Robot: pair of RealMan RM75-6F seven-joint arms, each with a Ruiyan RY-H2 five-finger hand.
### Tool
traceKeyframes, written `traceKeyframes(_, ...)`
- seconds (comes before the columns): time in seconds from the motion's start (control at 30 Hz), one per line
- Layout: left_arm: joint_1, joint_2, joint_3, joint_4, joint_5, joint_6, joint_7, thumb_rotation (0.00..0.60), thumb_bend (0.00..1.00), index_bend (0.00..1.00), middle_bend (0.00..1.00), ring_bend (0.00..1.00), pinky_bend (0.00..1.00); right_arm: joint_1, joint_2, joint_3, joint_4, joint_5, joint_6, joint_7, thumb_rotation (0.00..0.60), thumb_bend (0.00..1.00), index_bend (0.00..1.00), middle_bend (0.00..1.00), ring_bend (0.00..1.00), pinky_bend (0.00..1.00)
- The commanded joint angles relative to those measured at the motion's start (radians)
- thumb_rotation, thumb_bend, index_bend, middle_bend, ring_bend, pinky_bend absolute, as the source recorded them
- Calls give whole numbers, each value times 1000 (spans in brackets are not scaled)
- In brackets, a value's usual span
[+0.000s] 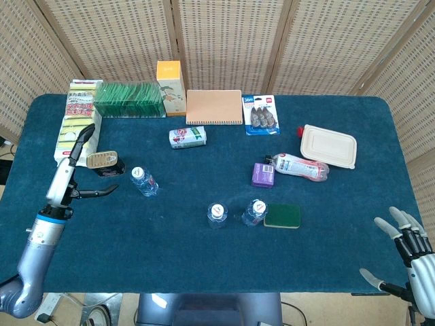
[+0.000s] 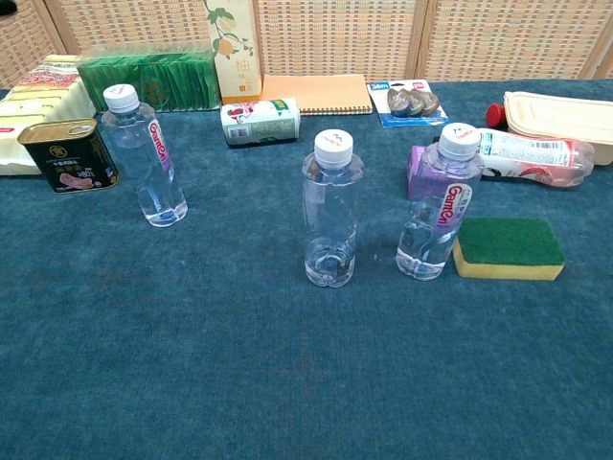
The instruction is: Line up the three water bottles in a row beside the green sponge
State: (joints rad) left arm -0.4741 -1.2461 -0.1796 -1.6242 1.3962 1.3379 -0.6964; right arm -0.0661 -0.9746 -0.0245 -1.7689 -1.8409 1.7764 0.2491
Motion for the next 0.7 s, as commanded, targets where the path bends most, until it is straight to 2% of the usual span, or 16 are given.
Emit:
traceKeyframes(0.03,11,-67,39,123,-24,-81,-106,600,31,0,0,0,14,2,0,-4,-3,-6,-5,-6,600,0,154,31,0,0)
traceKeyframes(0.13,7,-147,65,239,2,-122,-213,600,30,0,0,0,14,4,-2,-8,-6,-11,-9,-13,600,0,153,31,0,0)
traceKeyframes(0.4,-12,-288,85,454,73,-141,-412,600,44,0,0,0,14,9,-3,-8,-6,0,-21,-17,600,0,153,31,0,0)
traceKeyframes(0.7,-48,-379,80,572,108,-148,-515,600,52,0,0,0,14,15,-4,-6,-6,12,-31,-21,600,0,153,31,0,0)
